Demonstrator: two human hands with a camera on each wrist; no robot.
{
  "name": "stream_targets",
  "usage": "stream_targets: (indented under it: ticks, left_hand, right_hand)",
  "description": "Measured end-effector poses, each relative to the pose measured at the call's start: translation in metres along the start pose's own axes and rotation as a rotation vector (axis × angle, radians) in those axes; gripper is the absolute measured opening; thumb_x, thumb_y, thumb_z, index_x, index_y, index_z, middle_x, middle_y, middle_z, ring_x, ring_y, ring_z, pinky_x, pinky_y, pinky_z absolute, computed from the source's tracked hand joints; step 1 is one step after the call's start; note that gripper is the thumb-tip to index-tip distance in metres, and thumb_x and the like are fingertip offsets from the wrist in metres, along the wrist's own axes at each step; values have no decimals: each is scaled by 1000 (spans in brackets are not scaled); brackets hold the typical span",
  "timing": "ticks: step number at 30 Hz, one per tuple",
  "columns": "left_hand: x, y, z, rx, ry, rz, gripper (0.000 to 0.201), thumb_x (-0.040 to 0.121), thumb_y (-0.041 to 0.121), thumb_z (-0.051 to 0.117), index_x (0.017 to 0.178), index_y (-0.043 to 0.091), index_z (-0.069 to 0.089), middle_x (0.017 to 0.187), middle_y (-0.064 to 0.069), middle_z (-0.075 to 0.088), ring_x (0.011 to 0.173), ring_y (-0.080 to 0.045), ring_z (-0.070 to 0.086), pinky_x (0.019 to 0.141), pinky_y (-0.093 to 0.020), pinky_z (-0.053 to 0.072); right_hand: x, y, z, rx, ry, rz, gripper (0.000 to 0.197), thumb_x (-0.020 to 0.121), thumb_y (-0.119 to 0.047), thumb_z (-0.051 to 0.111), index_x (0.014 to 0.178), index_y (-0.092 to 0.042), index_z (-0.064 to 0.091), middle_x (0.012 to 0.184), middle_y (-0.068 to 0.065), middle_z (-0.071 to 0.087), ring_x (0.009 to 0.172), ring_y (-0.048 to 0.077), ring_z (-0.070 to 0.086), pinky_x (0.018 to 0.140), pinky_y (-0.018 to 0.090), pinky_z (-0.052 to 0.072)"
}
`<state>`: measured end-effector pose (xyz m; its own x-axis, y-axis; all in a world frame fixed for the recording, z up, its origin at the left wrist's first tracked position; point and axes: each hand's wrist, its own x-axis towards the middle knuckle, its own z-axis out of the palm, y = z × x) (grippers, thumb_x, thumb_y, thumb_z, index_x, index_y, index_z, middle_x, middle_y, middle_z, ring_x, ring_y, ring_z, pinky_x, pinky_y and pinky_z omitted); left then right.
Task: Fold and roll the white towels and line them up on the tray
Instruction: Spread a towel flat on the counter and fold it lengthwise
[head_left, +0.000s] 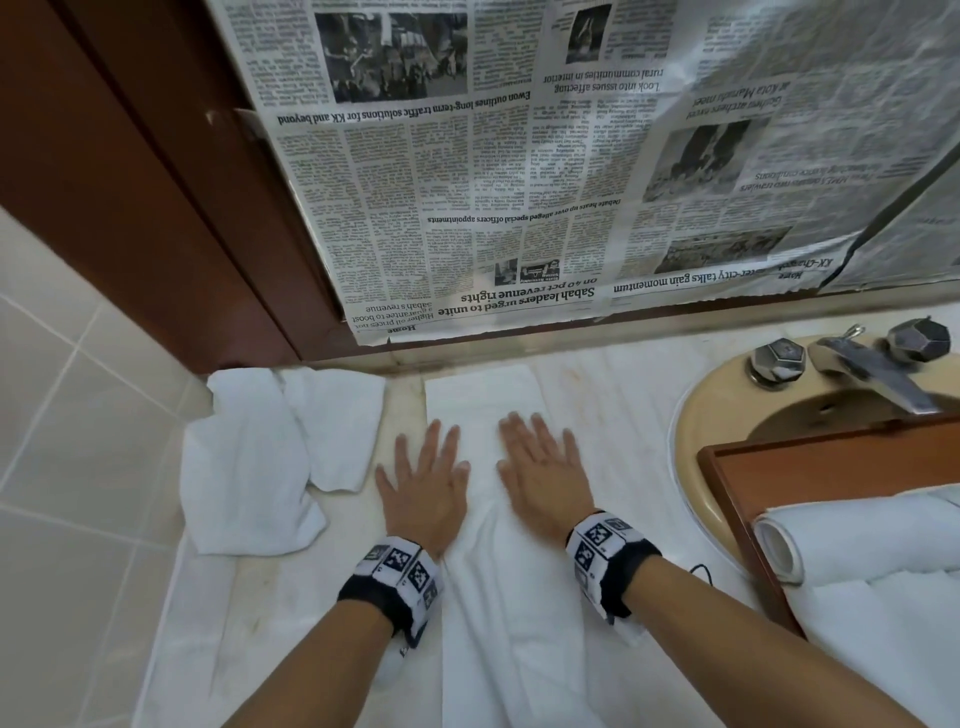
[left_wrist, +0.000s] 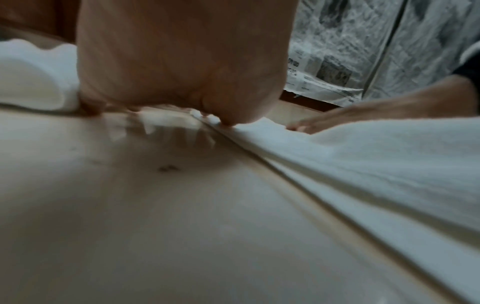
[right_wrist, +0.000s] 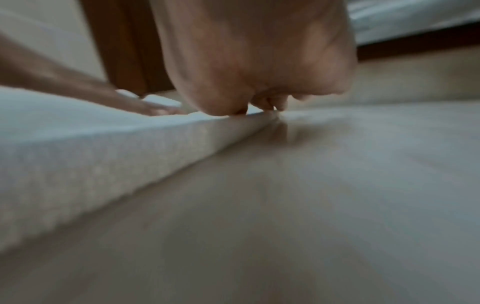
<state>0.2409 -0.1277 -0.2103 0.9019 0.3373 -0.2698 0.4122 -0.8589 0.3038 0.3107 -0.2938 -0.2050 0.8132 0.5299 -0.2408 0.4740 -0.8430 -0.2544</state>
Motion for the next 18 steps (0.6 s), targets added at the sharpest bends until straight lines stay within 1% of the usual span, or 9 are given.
stream_targets:
  ticks: [2,3,5,7,9,11,13,15,18]
  left_hand:
    - [-3,12,9,29,-6,60,53,106,48,12,156,47,-4,163,22,-15,153,-23,-14,118,-62,-4]
    - [-2,14,11,35,-1,63,53,106,47,12,156,47,-5,163,23,-14,153,-23,-14,118,-62,-4]
    - [2,10,11,40,11,37,52,105,49,11,155,49,-5,163,24,-13,153,-21,-13,119,-60,-5]
    - [5,-3,9,40,26,1,52,105,51,10,155,50,-5,164,24,-11,153,-21,-11,120,-57,-5]
    - [6,-16,4,20,35,-52,53,104,52,11,155,50,-4,165,22,-8,154,-22,-8,121,-55,-3]
    - [3,-20,-2,1,22,-82,54,104,52,13,156,47,-2,165,20,-7,154,-25,-7,121,-56,0]
    - [-6,-15,-2,11,-2,-36,54,105,52,15,156,47,-3,165,20,-12,153,-27,-10,119,-59,-1]
    - [-10,-3,1,35,-13,48,54,105,52,15,155,48,-4,164,21,-15,153,-25,-13,118,-61,-1]
    - [0,12,4,38,-27,86,53,106,49,14,157,45,-1,165,20,-11,153,-25,-12,118,-63,-1]
  right_hand:
    - [2,-11,8,-3,-41,-93,66,96,-55,-10,158,-32,-7,161,-16,-18,152,16,-16,118,45,-15]
    - [4,-12,9,-9,-47,-93,62,99,-53,-5,158,-34,-8,160,-18,-20,151,15,-17,118,46,-16]
    - [11,-1,8,-6,-40,-33,56,103,-52,2,156,-39,-10,160,-21,-20,150,13,-19,120,49,-14]
    - [12,17,5,6,-45,57,55,104,-52,3,156,-39,-13,159,-21,-22,150,15,-19,120,52,-10]
    - [9,35,1,20,-45,159,57,104,-52,3,156,-37,-15,160,-19,-23,151,18,-19,121,53,-9]
    - [2,44,-2,38,-22,214,58,105,-49,5,157,-31,-12,162,-16,-20,151,20,-17,121,53,-8]
    - [-7,38,-3,36,35,145,58,106,-45,11,158,-28,-7,163,-14,-17,152,19,-15,122,51,-7]
    - [-9,20,-2,39,38,-4,58,106,-45,13,159,-29,-5,163,-15,-15,152,16,-12,122,51,-6]
    - [6,-2,4,-20,-49,-121,63,99,-51,-2,158,-30,-6,165,-14,-12,153,15,-11,120,51,-8]
